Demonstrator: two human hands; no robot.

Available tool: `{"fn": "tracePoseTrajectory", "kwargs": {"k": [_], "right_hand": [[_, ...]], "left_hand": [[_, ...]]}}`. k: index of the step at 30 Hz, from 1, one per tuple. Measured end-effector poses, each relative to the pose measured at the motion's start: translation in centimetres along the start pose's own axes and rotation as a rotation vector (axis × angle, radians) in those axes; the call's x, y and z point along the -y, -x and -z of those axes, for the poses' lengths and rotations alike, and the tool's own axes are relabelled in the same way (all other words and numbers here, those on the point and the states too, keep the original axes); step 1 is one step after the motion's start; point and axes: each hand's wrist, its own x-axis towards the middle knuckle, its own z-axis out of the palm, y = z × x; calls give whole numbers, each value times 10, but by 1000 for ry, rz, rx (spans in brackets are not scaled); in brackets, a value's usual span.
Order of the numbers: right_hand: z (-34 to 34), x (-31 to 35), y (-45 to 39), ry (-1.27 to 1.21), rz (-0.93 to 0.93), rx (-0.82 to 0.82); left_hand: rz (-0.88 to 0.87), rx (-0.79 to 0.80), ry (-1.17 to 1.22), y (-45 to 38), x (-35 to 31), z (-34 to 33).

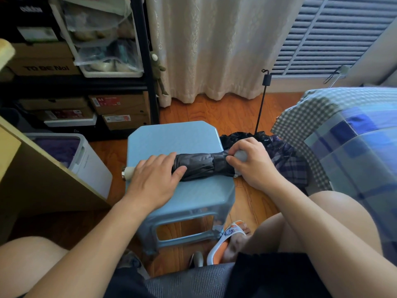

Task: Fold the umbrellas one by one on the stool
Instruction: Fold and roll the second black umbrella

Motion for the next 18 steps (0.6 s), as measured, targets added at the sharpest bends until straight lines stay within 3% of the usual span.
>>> {"fn": "tracePoseTrajectory", "kwargs": {"k": [4, 8, 15, 18], "right_hand": [[-6, 0, 11, 114, 186, -148], [-3, 0, 5, 64, 43, -124], [-3, 5, -8, 166, -40, -42], [3, 11, -13, 53, -149, -43]], "left_hand": [[29, 17, 18, 0, -1, -1], [35, -12, 56, -2, -2, 1], [54, -55, 111, -5, -3, 0], [59, -65, 111, -6, -3, 0]]}}
